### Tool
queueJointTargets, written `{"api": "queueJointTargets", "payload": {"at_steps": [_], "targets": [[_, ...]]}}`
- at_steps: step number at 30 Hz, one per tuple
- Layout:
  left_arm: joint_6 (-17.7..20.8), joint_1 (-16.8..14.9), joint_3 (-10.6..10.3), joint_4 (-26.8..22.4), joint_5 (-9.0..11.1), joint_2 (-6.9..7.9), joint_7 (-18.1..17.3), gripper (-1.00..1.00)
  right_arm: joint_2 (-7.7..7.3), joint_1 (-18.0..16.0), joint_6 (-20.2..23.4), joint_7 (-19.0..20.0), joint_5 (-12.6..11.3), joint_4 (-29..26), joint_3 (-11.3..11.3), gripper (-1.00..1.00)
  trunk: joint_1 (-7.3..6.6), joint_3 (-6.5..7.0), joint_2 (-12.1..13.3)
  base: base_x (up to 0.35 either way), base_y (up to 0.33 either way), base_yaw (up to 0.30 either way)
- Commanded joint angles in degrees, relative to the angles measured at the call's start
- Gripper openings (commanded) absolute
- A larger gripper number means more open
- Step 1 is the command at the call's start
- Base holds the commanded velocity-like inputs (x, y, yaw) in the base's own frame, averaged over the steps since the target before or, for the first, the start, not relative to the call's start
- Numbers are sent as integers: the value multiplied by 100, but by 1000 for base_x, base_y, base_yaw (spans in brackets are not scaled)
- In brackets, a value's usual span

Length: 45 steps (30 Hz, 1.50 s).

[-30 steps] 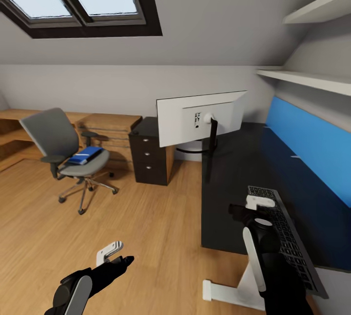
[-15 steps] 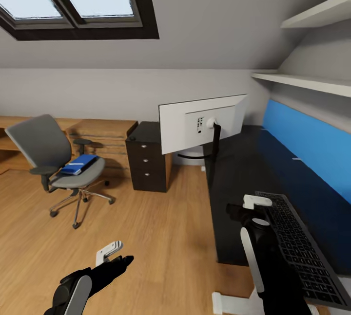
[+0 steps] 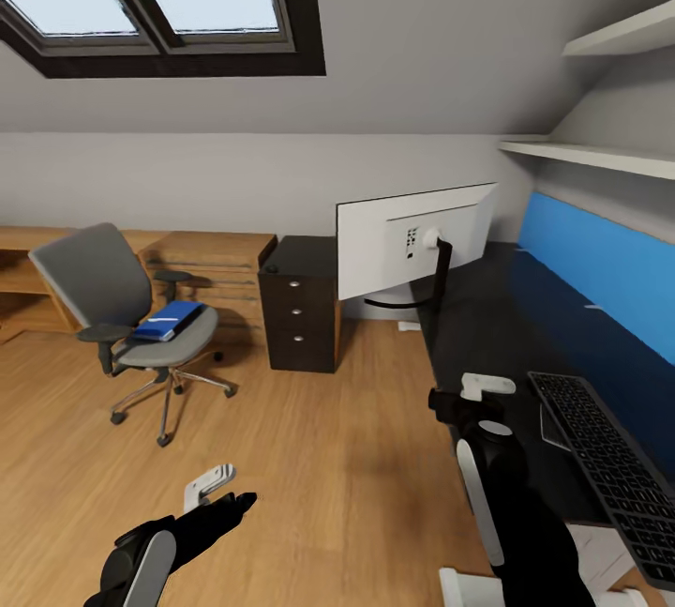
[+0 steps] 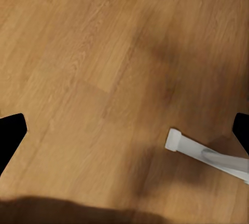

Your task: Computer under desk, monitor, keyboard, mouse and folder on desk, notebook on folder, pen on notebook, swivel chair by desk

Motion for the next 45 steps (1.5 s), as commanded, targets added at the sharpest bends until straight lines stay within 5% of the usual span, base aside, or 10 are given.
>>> {"api": "queueJointTargets", "payload": {"at_steps": [1,16,28,45], "targets": [[24,-4,8,-5,61,-3,42,100,2,-4,31,-31,-3,-7,7,100,0,-5,-4,2,318,-1],[24,-4,25,-5,69,14,42,100,-3,2,20,-39,-3,-11,43,100,0,75,-4,26,250,0],[24,-4,11,3,63,-1,37,100,-9,2,8,-34,-3,-11,42,100,0,78,-4,281,53,0],[24,-4,4,13,69,-9,45,100,-19,10,-582,-53,28,15,141,100,0,78,-4,196,24,0]]}}
